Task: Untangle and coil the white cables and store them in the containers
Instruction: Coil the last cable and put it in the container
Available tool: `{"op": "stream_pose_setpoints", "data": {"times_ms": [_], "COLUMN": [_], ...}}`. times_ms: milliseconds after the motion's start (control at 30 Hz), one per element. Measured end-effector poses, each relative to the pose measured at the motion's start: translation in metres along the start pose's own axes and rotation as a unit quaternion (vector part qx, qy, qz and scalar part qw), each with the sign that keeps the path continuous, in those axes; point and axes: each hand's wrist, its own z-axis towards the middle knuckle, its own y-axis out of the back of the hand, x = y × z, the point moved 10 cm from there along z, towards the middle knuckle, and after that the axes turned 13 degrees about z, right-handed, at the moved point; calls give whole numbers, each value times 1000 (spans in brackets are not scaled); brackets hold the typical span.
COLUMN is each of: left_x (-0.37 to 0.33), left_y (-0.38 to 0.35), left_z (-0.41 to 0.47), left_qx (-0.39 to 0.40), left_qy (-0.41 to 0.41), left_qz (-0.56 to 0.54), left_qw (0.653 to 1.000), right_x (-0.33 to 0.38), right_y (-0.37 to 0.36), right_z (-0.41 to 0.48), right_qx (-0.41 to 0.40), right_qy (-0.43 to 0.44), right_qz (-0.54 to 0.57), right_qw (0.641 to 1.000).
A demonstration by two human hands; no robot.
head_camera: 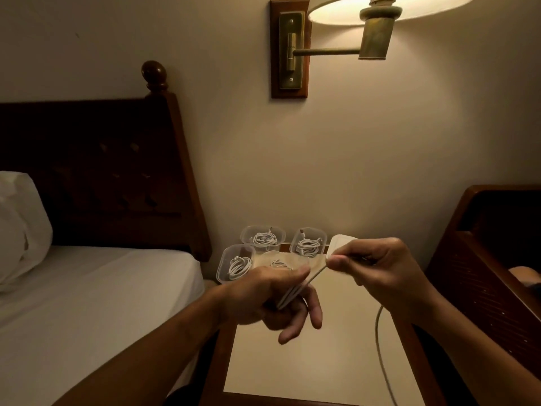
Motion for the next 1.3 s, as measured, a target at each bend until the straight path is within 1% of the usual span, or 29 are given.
{"op": "stream_pose_setpoints", "data": {"times_ms": [67,167,267,333,400,500,567,633,667,767,800,833,867,933,1000,1033,1133,1233,1300], "left_x": [-9,-33,-52,-56,-55,-49,-39,-28,-21,0,9,17,24,29,27,29,37,30,17], "left_y": [-15,-22,-14,-4,6,22,30,38,42,63,68,68,63,48,34,29,13,-2,-15], "left_z": [1,1,6,8,8,7,9,10,11,9,9,11,13,17,19,20,21,21,21], "left_qx": [38,37,-26,-90,-156,-223,-256,-287,-306,-368,-366,-344,-306,-222,-170,-147,-86,-28,4], "left_qy": [-34,-107,-183,-207,-218,-204,-180,-154,-134,-40,-1,33,57,74,64,65,64,32,-7], "left_qz": [-43,-120,-202,-240,-245,-270,-261,-227,-189,0,41,58,72,111,141,128,-6,-73,-110], "left_qw": [998,986,962,944,932,914,913,918,923,929,930,937,948,966,973,979,994,996,994], "right_x": [-5,-16,-33,-46,-53,-66,-68,-67,-67,-73,-73,-69,-62,-49,-38,-34,-28,-26,-26], "right_y": [-1,-10,-25,-41,-57,-69,-74,-81,-85,-91,-89,-84,-79,-72,-65,-57,-35,-27,-24], "right_z": [5,7,-1,-9,-21,-38,-42,-44,-46,-53,-53,-52,-48,-41,-32,-27,-18,-13,-9], "right_qx": [-13,-57,-105,-122,-117,-98,-52,-3,18,92,107,109,109,114,112,95,39,15,13], "right_qy": [-1,-14,-57,-101,-131,-169,-182,-197,-208,-247,-252,-246,-234,-203,-162,-136,-59,-6,5], "right_qz": [53,124,190,225,203,122,56,11,-8,-76,-98,-115,-124,-112,-91,-94,-111,-62,-6], "right_qw": [998,991,975,961,963,973,980,980,978,962,957,956,958,966,976,982,991,998,1000]}}
